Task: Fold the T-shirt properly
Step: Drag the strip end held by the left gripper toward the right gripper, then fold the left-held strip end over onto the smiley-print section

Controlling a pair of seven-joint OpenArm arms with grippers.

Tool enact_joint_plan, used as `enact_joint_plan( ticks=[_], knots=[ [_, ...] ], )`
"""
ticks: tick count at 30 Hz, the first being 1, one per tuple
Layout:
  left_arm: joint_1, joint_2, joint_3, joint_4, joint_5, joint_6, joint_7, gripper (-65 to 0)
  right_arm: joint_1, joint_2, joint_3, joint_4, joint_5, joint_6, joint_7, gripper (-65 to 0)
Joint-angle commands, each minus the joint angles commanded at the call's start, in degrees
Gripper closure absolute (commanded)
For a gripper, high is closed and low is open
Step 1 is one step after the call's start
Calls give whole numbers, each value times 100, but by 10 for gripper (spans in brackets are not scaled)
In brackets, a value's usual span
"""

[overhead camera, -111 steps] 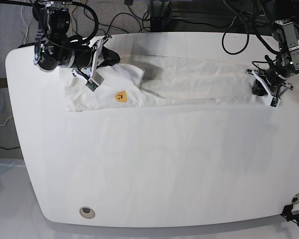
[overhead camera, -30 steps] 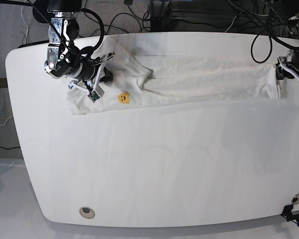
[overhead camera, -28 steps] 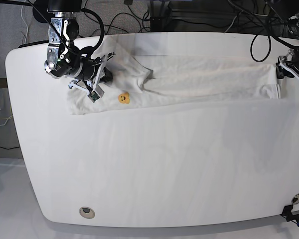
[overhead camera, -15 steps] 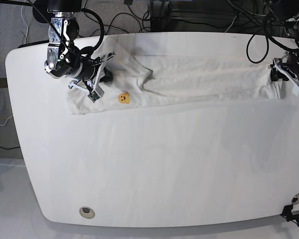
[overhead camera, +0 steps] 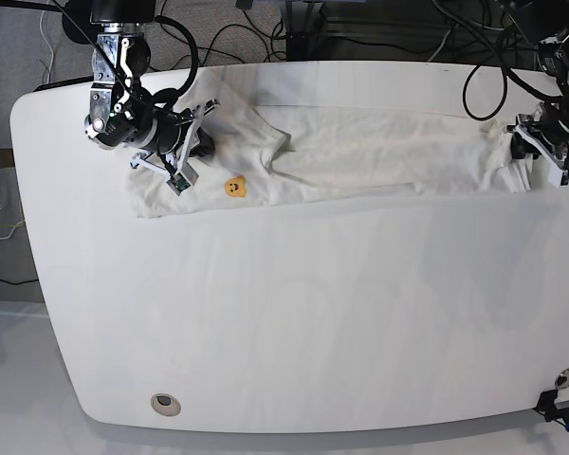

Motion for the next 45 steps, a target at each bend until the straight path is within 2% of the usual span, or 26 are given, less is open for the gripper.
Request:
enact_joint_plan(
  ticks=[1, 2, 8, 12, 15, 19, 24, 30, 39, 45],
  knots=[
    [0, 0, 0, 0, 0, 0, 0, -11, -9, 0, 0, 0, 0, 0, 0, 0],
    [0, 0, 0, 9, 0, 0, 0, 0, -9, 0, 0, 0, 0, 0, 0, 0],
    [-44, 44, 0, 237, -35, 0, 0, 0, -9, 0, 0, 0, 0, 0, 0, 0],
    [-26, 211, 44, 897, -369, 0, 35, 0, -9, 0, 0, 0, 0, 0, 0, 0],
    [70, 343, 281, 1371, -712, 0, 396, 0, -9, -9, 0, 0, 0, 0, 0, 0],
    [53, 730, 607, 1908, -949, 0, 870, 0, -9, -35, 0, 0, 0, 0, 0, 0],
    [44, 1213, 1213, 2136, -932, 0, 897, 0, -9, -35, 0, 0, 0, 0, 0, 0],
    [35, 1626, 1899, 2127, -932, 0, 897, 0, -9, -35, 0, 0, 0, 0, 0, 0],
    [-167, 2119, 2171, 2110, -923, 0, 897, 0, -9, -35, 0, 0, 0, 0, 0, 0],
    [-193, 2145, 2725, 2101, -923, 0, 897, 0, -9, -35, 0, 0, 0, 0, 0, 0]
  ],
)
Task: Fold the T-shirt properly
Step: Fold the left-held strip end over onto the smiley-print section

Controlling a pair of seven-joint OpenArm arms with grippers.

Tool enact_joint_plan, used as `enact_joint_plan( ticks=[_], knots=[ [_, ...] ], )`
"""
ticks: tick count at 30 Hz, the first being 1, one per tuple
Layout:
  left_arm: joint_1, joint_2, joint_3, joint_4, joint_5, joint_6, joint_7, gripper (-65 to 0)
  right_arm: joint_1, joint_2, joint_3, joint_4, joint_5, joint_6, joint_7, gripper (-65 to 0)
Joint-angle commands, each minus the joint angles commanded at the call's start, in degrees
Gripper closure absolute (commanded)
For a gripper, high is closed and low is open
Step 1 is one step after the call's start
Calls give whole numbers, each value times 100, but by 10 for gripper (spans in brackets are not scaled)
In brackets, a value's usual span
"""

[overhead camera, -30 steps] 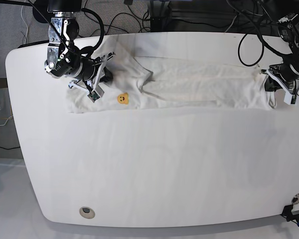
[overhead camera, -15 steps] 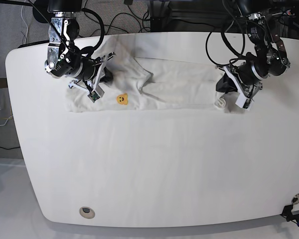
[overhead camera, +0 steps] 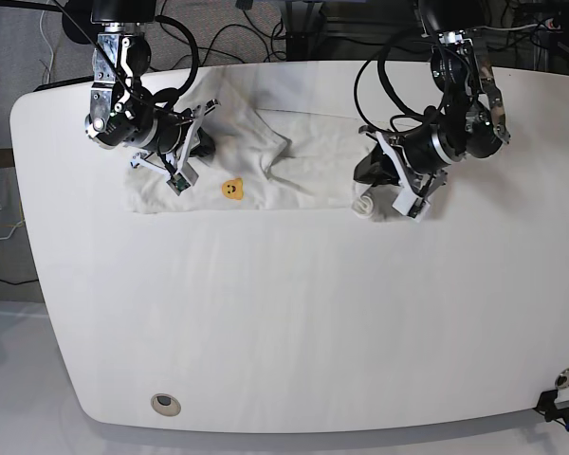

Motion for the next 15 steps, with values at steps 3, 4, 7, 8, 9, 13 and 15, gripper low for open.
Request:
enact_joint_plan(
  ticks=[3, 4, 7, 8, 9, 13, 15],
  knots=[
    [0, 9, 290, 0, 0, 0, 0, 0, 9, 0, 0, 0, 0, 0, 0, 0],
    [0, 18, 360, -9, 0, 0, 0, 0, 9, 0, 0, 0, 0, 0, 0, 0],
    [0, 79, 396, -18, 0, 0, 0, 0, 18, 0, 0, 0, 9, 0, 0, 0],
    [0, 105, 396, -18, 0, 0, 0, 0, 18, 0, 0, 0, 9, 0, 0, 0],
    [0, 123, 396, -18, 9, 0, 0, 0, 18, 0, 0, 0, 9, 0, 0, 0],
    [18, 123, 431, -18, 9, 0, 0, 0, 18, -9, 0, 0, 18, 0, 0, 0],
    [26, 105, 703, -18, 0, 0, 0, 0, 18, -9, 0, 0, 26, 0, 0, 0]
  ],
)
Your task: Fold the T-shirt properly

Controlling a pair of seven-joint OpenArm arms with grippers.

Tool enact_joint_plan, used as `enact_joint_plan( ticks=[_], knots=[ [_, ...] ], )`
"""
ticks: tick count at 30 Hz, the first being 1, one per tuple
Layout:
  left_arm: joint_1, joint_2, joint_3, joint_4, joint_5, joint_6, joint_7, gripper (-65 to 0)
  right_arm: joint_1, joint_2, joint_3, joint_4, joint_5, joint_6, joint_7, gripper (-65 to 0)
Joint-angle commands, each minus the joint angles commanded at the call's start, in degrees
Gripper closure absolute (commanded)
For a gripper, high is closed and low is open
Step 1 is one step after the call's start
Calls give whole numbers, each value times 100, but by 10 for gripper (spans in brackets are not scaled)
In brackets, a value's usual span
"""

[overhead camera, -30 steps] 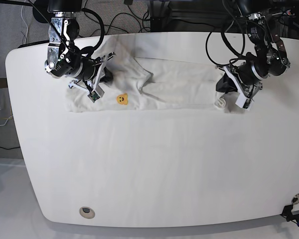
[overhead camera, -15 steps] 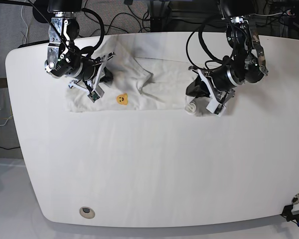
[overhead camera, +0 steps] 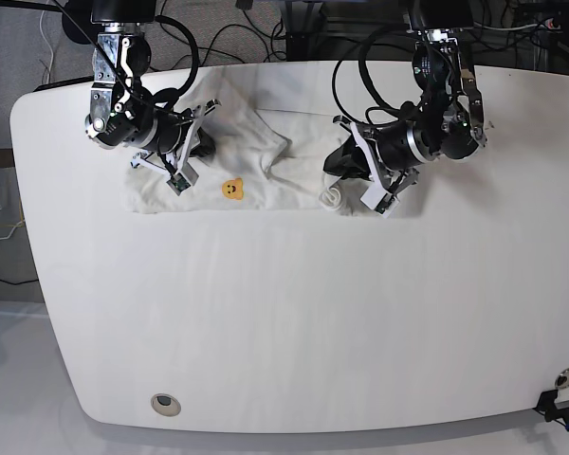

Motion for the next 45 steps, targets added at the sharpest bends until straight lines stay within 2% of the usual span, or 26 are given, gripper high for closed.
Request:
enact_joint_plan(
  ticks=[1, 3, 5, 7, 11, 15, 19, 21, 23, 27, 32, 35, 40, 45],
  knots=[
    [0, -9, 123, 0, 0, 0, 0, -20, 0, 0, 0, 0, 0, 0, 0, 0],
    [0, -9, 237, 9, 0, 0, 0, -129, 0, 0, -9, 0, 0, 0, 0, 0],
    [9, -9, 237, 35, -9, 0, 0, -211, 0, 0, -9, 0, 9, 0, 0, 0],
    [9, -9, 237, 53, -18, 0, 0, -231, -9, 0, -9, 0, 9, 0, 0, 0],
    [-35, -9, 229, 62, -53, 0, 0, -233, -18, 0, -9, 0, 0, 0, 0, 0],
    [-114, -44, 220, 440, -325, 0, 0, -231, -9, 0, -9, -9, 9, 0, 0, 0],
    [-141, -484, 114, 756, -659, 0, -26, -228, 9, 0, -404, -9, -26, -9, 0, 0],
    [-149, -607, -141, 756, -607, 0, -35, -228, 9, 0, -475, -9, -26, -9, 0, 0],
    [-149, -774, -281, 756, -352, 0, -132, -228, 9, -9, -475, -9, -26, -9, 0, 0],
    [-79, -1196, -273, 756, 290, 0, -800, -227, 9, -97, -475, -9, -26, -9, 0, 0],
    [105, -1266, -264, 721, 1108, 0, -1231, -227, 9, -97, -475, -9, -26, -9, 0, 0],
    [193, -1240, -70, 580, 1486, 0, -1275, -227, 9, -105, -475, -53, -26, -18, 0, 0],
    [211, -1240, 158, -158, 1758, 0, -1292, -227, 26, -105, -475, -123, -35, -18, 0, 0],
    [352, -1240, 158, -765, 1767, 0, -1714, -227, 26, -105, -466, -123, -35, -18, 0, 0]
  ],
)
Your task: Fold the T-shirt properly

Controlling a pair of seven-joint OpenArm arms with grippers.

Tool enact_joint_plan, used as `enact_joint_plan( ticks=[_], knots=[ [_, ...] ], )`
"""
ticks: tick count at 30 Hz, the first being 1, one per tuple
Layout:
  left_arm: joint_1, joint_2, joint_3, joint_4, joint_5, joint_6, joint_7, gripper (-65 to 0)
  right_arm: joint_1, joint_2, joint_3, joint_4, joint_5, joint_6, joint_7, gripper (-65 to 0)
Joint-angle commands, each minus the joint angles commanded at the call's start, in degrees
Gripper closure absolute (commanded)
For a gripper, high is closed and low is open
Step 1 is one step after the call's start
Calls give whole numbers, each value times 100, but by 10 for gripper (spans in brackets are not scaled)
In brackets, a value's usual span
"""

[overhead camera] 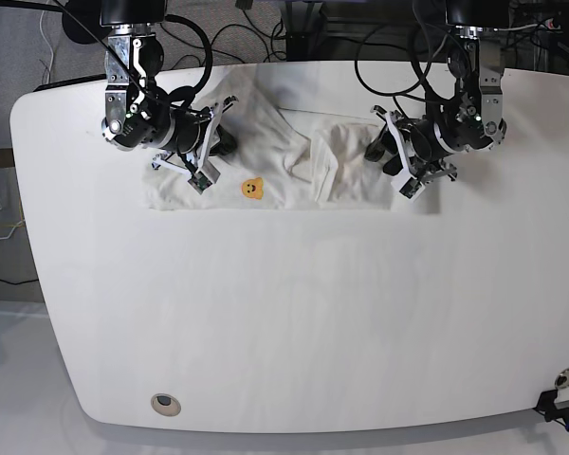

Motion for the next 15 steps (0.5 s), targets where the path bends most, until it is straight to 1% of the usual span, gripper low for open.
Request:
enact_joint_plan(
  ticks=[8, 15],
  knots=[
    [0, -26, -18, 44, -9, 0, 0, -227, 9, 0, 9, 0, 0, 0, 0, 0],
    [18, -35, -35, 844, -9, 0, 9, -227, 202, 9, 18, 132, 0, -9, 0, 0]
  ],
)
